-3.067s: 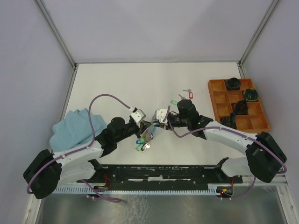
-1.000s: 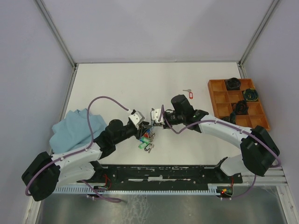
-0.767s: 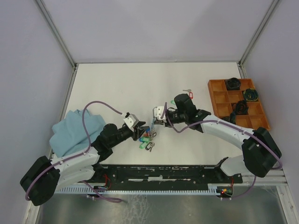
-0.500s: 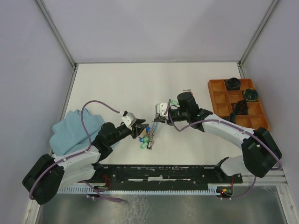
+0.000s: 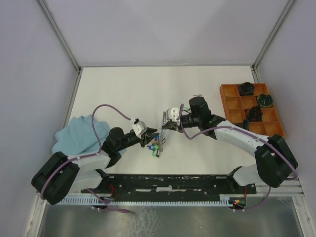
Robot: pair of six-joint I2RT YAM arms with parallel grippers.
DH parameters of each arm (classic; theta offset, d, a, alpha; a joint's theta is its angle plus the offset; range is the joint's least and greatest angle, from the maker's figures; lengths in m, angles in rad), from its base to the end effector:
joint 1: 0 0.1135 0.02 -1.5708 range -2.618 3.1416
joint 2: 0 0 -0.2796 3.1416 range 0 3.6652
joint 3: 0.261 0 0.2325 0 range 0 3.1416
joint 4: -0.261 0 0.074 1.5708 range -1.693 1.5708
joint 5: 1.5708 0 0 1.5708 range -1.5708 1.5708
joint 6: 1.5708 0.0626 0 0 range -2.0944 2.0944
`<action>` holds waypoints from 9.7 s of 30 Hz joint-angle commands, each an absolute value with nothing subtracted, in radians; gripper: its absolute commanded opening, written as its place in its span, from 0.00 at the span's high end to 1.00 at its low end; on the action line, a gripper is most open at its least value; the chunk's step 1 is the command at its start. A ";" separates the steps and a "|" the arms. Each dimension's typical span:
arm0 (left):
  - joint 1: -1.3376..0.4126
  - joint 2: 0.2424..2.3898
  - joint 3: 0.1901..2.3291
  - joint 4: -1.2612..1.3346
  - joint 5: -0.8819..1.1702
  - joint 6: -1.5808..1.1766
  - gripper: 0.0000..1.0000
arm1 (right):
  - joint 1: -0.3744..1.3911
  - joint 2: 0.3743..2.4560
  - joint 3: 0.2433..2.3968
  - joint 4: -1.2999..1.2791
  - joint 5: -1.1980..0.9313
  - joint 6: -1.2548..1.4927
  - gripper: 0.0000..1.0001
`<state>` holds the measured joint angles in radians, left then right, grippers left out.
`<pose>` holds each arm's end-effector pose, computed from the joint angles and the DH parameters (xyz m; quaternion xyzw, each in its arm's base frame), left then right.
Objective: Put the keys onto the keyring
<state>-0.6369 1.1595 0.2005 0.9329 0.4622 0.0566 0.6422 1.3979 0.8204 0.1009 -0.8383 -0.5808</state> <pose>0.1573 -0.1511 0.2170 0.3873 0.6014 -0.3515 0.6039 0.2090 0.2144 0.2634 -0.6212 0.5172 0.3620 0.4643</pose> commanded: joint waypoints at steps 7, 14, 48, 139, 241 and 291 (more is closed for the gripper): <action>-0.629 1.152 0.232 0.992 0.533 0.202 0.75 | 0.635 1.424 0.896 0.092 -0.975 -0.622 0.99; -0.629 1.160 0.248 0.990 0.589 0.219 0.75 | 0.635 1.442 0.914 0.077 -0.999 -0.626 0.99; -0.630 1.030 0.317 0.682 0.498 0.259 0.97 | 0.635 1.302 0.830 0.013 -0.724 -0.448 0.64; -0.551 1.160 0.483 0.403 0.080 -0.009 0.97 | 0.672 1.727 1.258 -0.830 0.266 0.069 0.48; -0.551 1.131 0.463 0.436 0.152 -0.011 0.97 | 0.771 1.583 1.078 -0.650 0.067 0.365 0.54; -0.551 1.137 0.469 0.427 0.183 -0.003 0.97 | 0.678 1.796 1.156 -0.670 -0.036 0.357 0.84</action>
<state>-0.5514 1.1530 0.4519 0.3649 0.1440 -0.0353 0.6796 1.7927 1.1389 -0.6941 -0.0277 0.3447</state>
